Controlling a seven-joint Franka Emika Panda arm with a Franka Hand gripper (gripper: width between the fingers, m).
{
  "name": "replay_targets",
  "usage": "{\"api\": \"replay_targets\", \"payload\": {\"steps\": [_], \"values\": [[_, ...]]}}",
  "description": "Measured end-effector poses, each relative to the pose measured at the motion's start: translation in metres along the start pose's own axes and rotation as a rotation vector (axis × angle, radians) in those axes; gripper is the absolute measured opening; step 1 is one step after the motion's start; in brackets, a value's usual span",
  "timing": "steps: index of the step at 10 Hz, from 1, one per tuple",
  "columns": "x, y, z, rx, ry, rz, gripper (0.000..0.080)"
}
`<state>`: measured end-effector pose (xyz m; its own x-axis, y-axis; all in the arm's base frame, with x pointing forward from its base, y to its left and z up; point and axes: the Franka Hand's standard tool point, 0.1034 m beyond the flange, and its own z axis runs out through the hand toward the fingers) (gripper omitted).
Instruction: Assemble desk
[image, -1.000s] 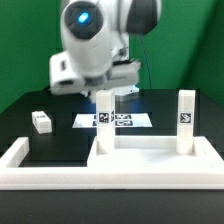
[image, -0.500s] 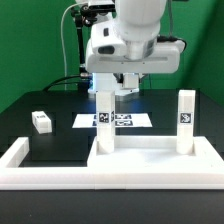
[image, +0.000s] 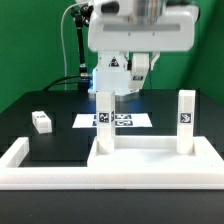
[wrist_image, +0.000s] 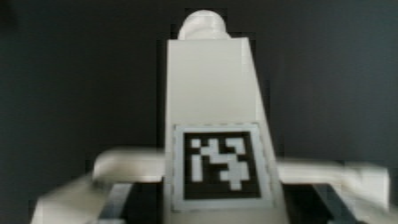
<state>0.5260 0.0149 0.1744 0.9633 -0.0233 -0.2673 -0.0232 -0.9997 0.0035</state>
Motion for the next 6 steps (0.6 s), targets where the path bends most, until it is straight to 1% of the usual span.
{"api": "replay_targets", "payload": {"steps": [1, 2, 3, 4, 5, 6], "values": [[0.007, 0.004, -0.016, -0.006, 0.034, -0.012, 0.0288], [0.017, 0.002, -0.018, -0.004, 0.123, -0.014, 0.0288], [0.015, 0.002, -0.015, 0.000, 0.174, -0.016, 0.0288], [0.018, 0.002, -0.017, 0.003, 0.250, -0.015, 0.0288], [0.019, 0.002, -0.016, 0.005, 0.300, -0.015, 0.0288], [0.026, 0.000, -0.017, 0.023, 0.377, 0.000, 0.0288]]}}
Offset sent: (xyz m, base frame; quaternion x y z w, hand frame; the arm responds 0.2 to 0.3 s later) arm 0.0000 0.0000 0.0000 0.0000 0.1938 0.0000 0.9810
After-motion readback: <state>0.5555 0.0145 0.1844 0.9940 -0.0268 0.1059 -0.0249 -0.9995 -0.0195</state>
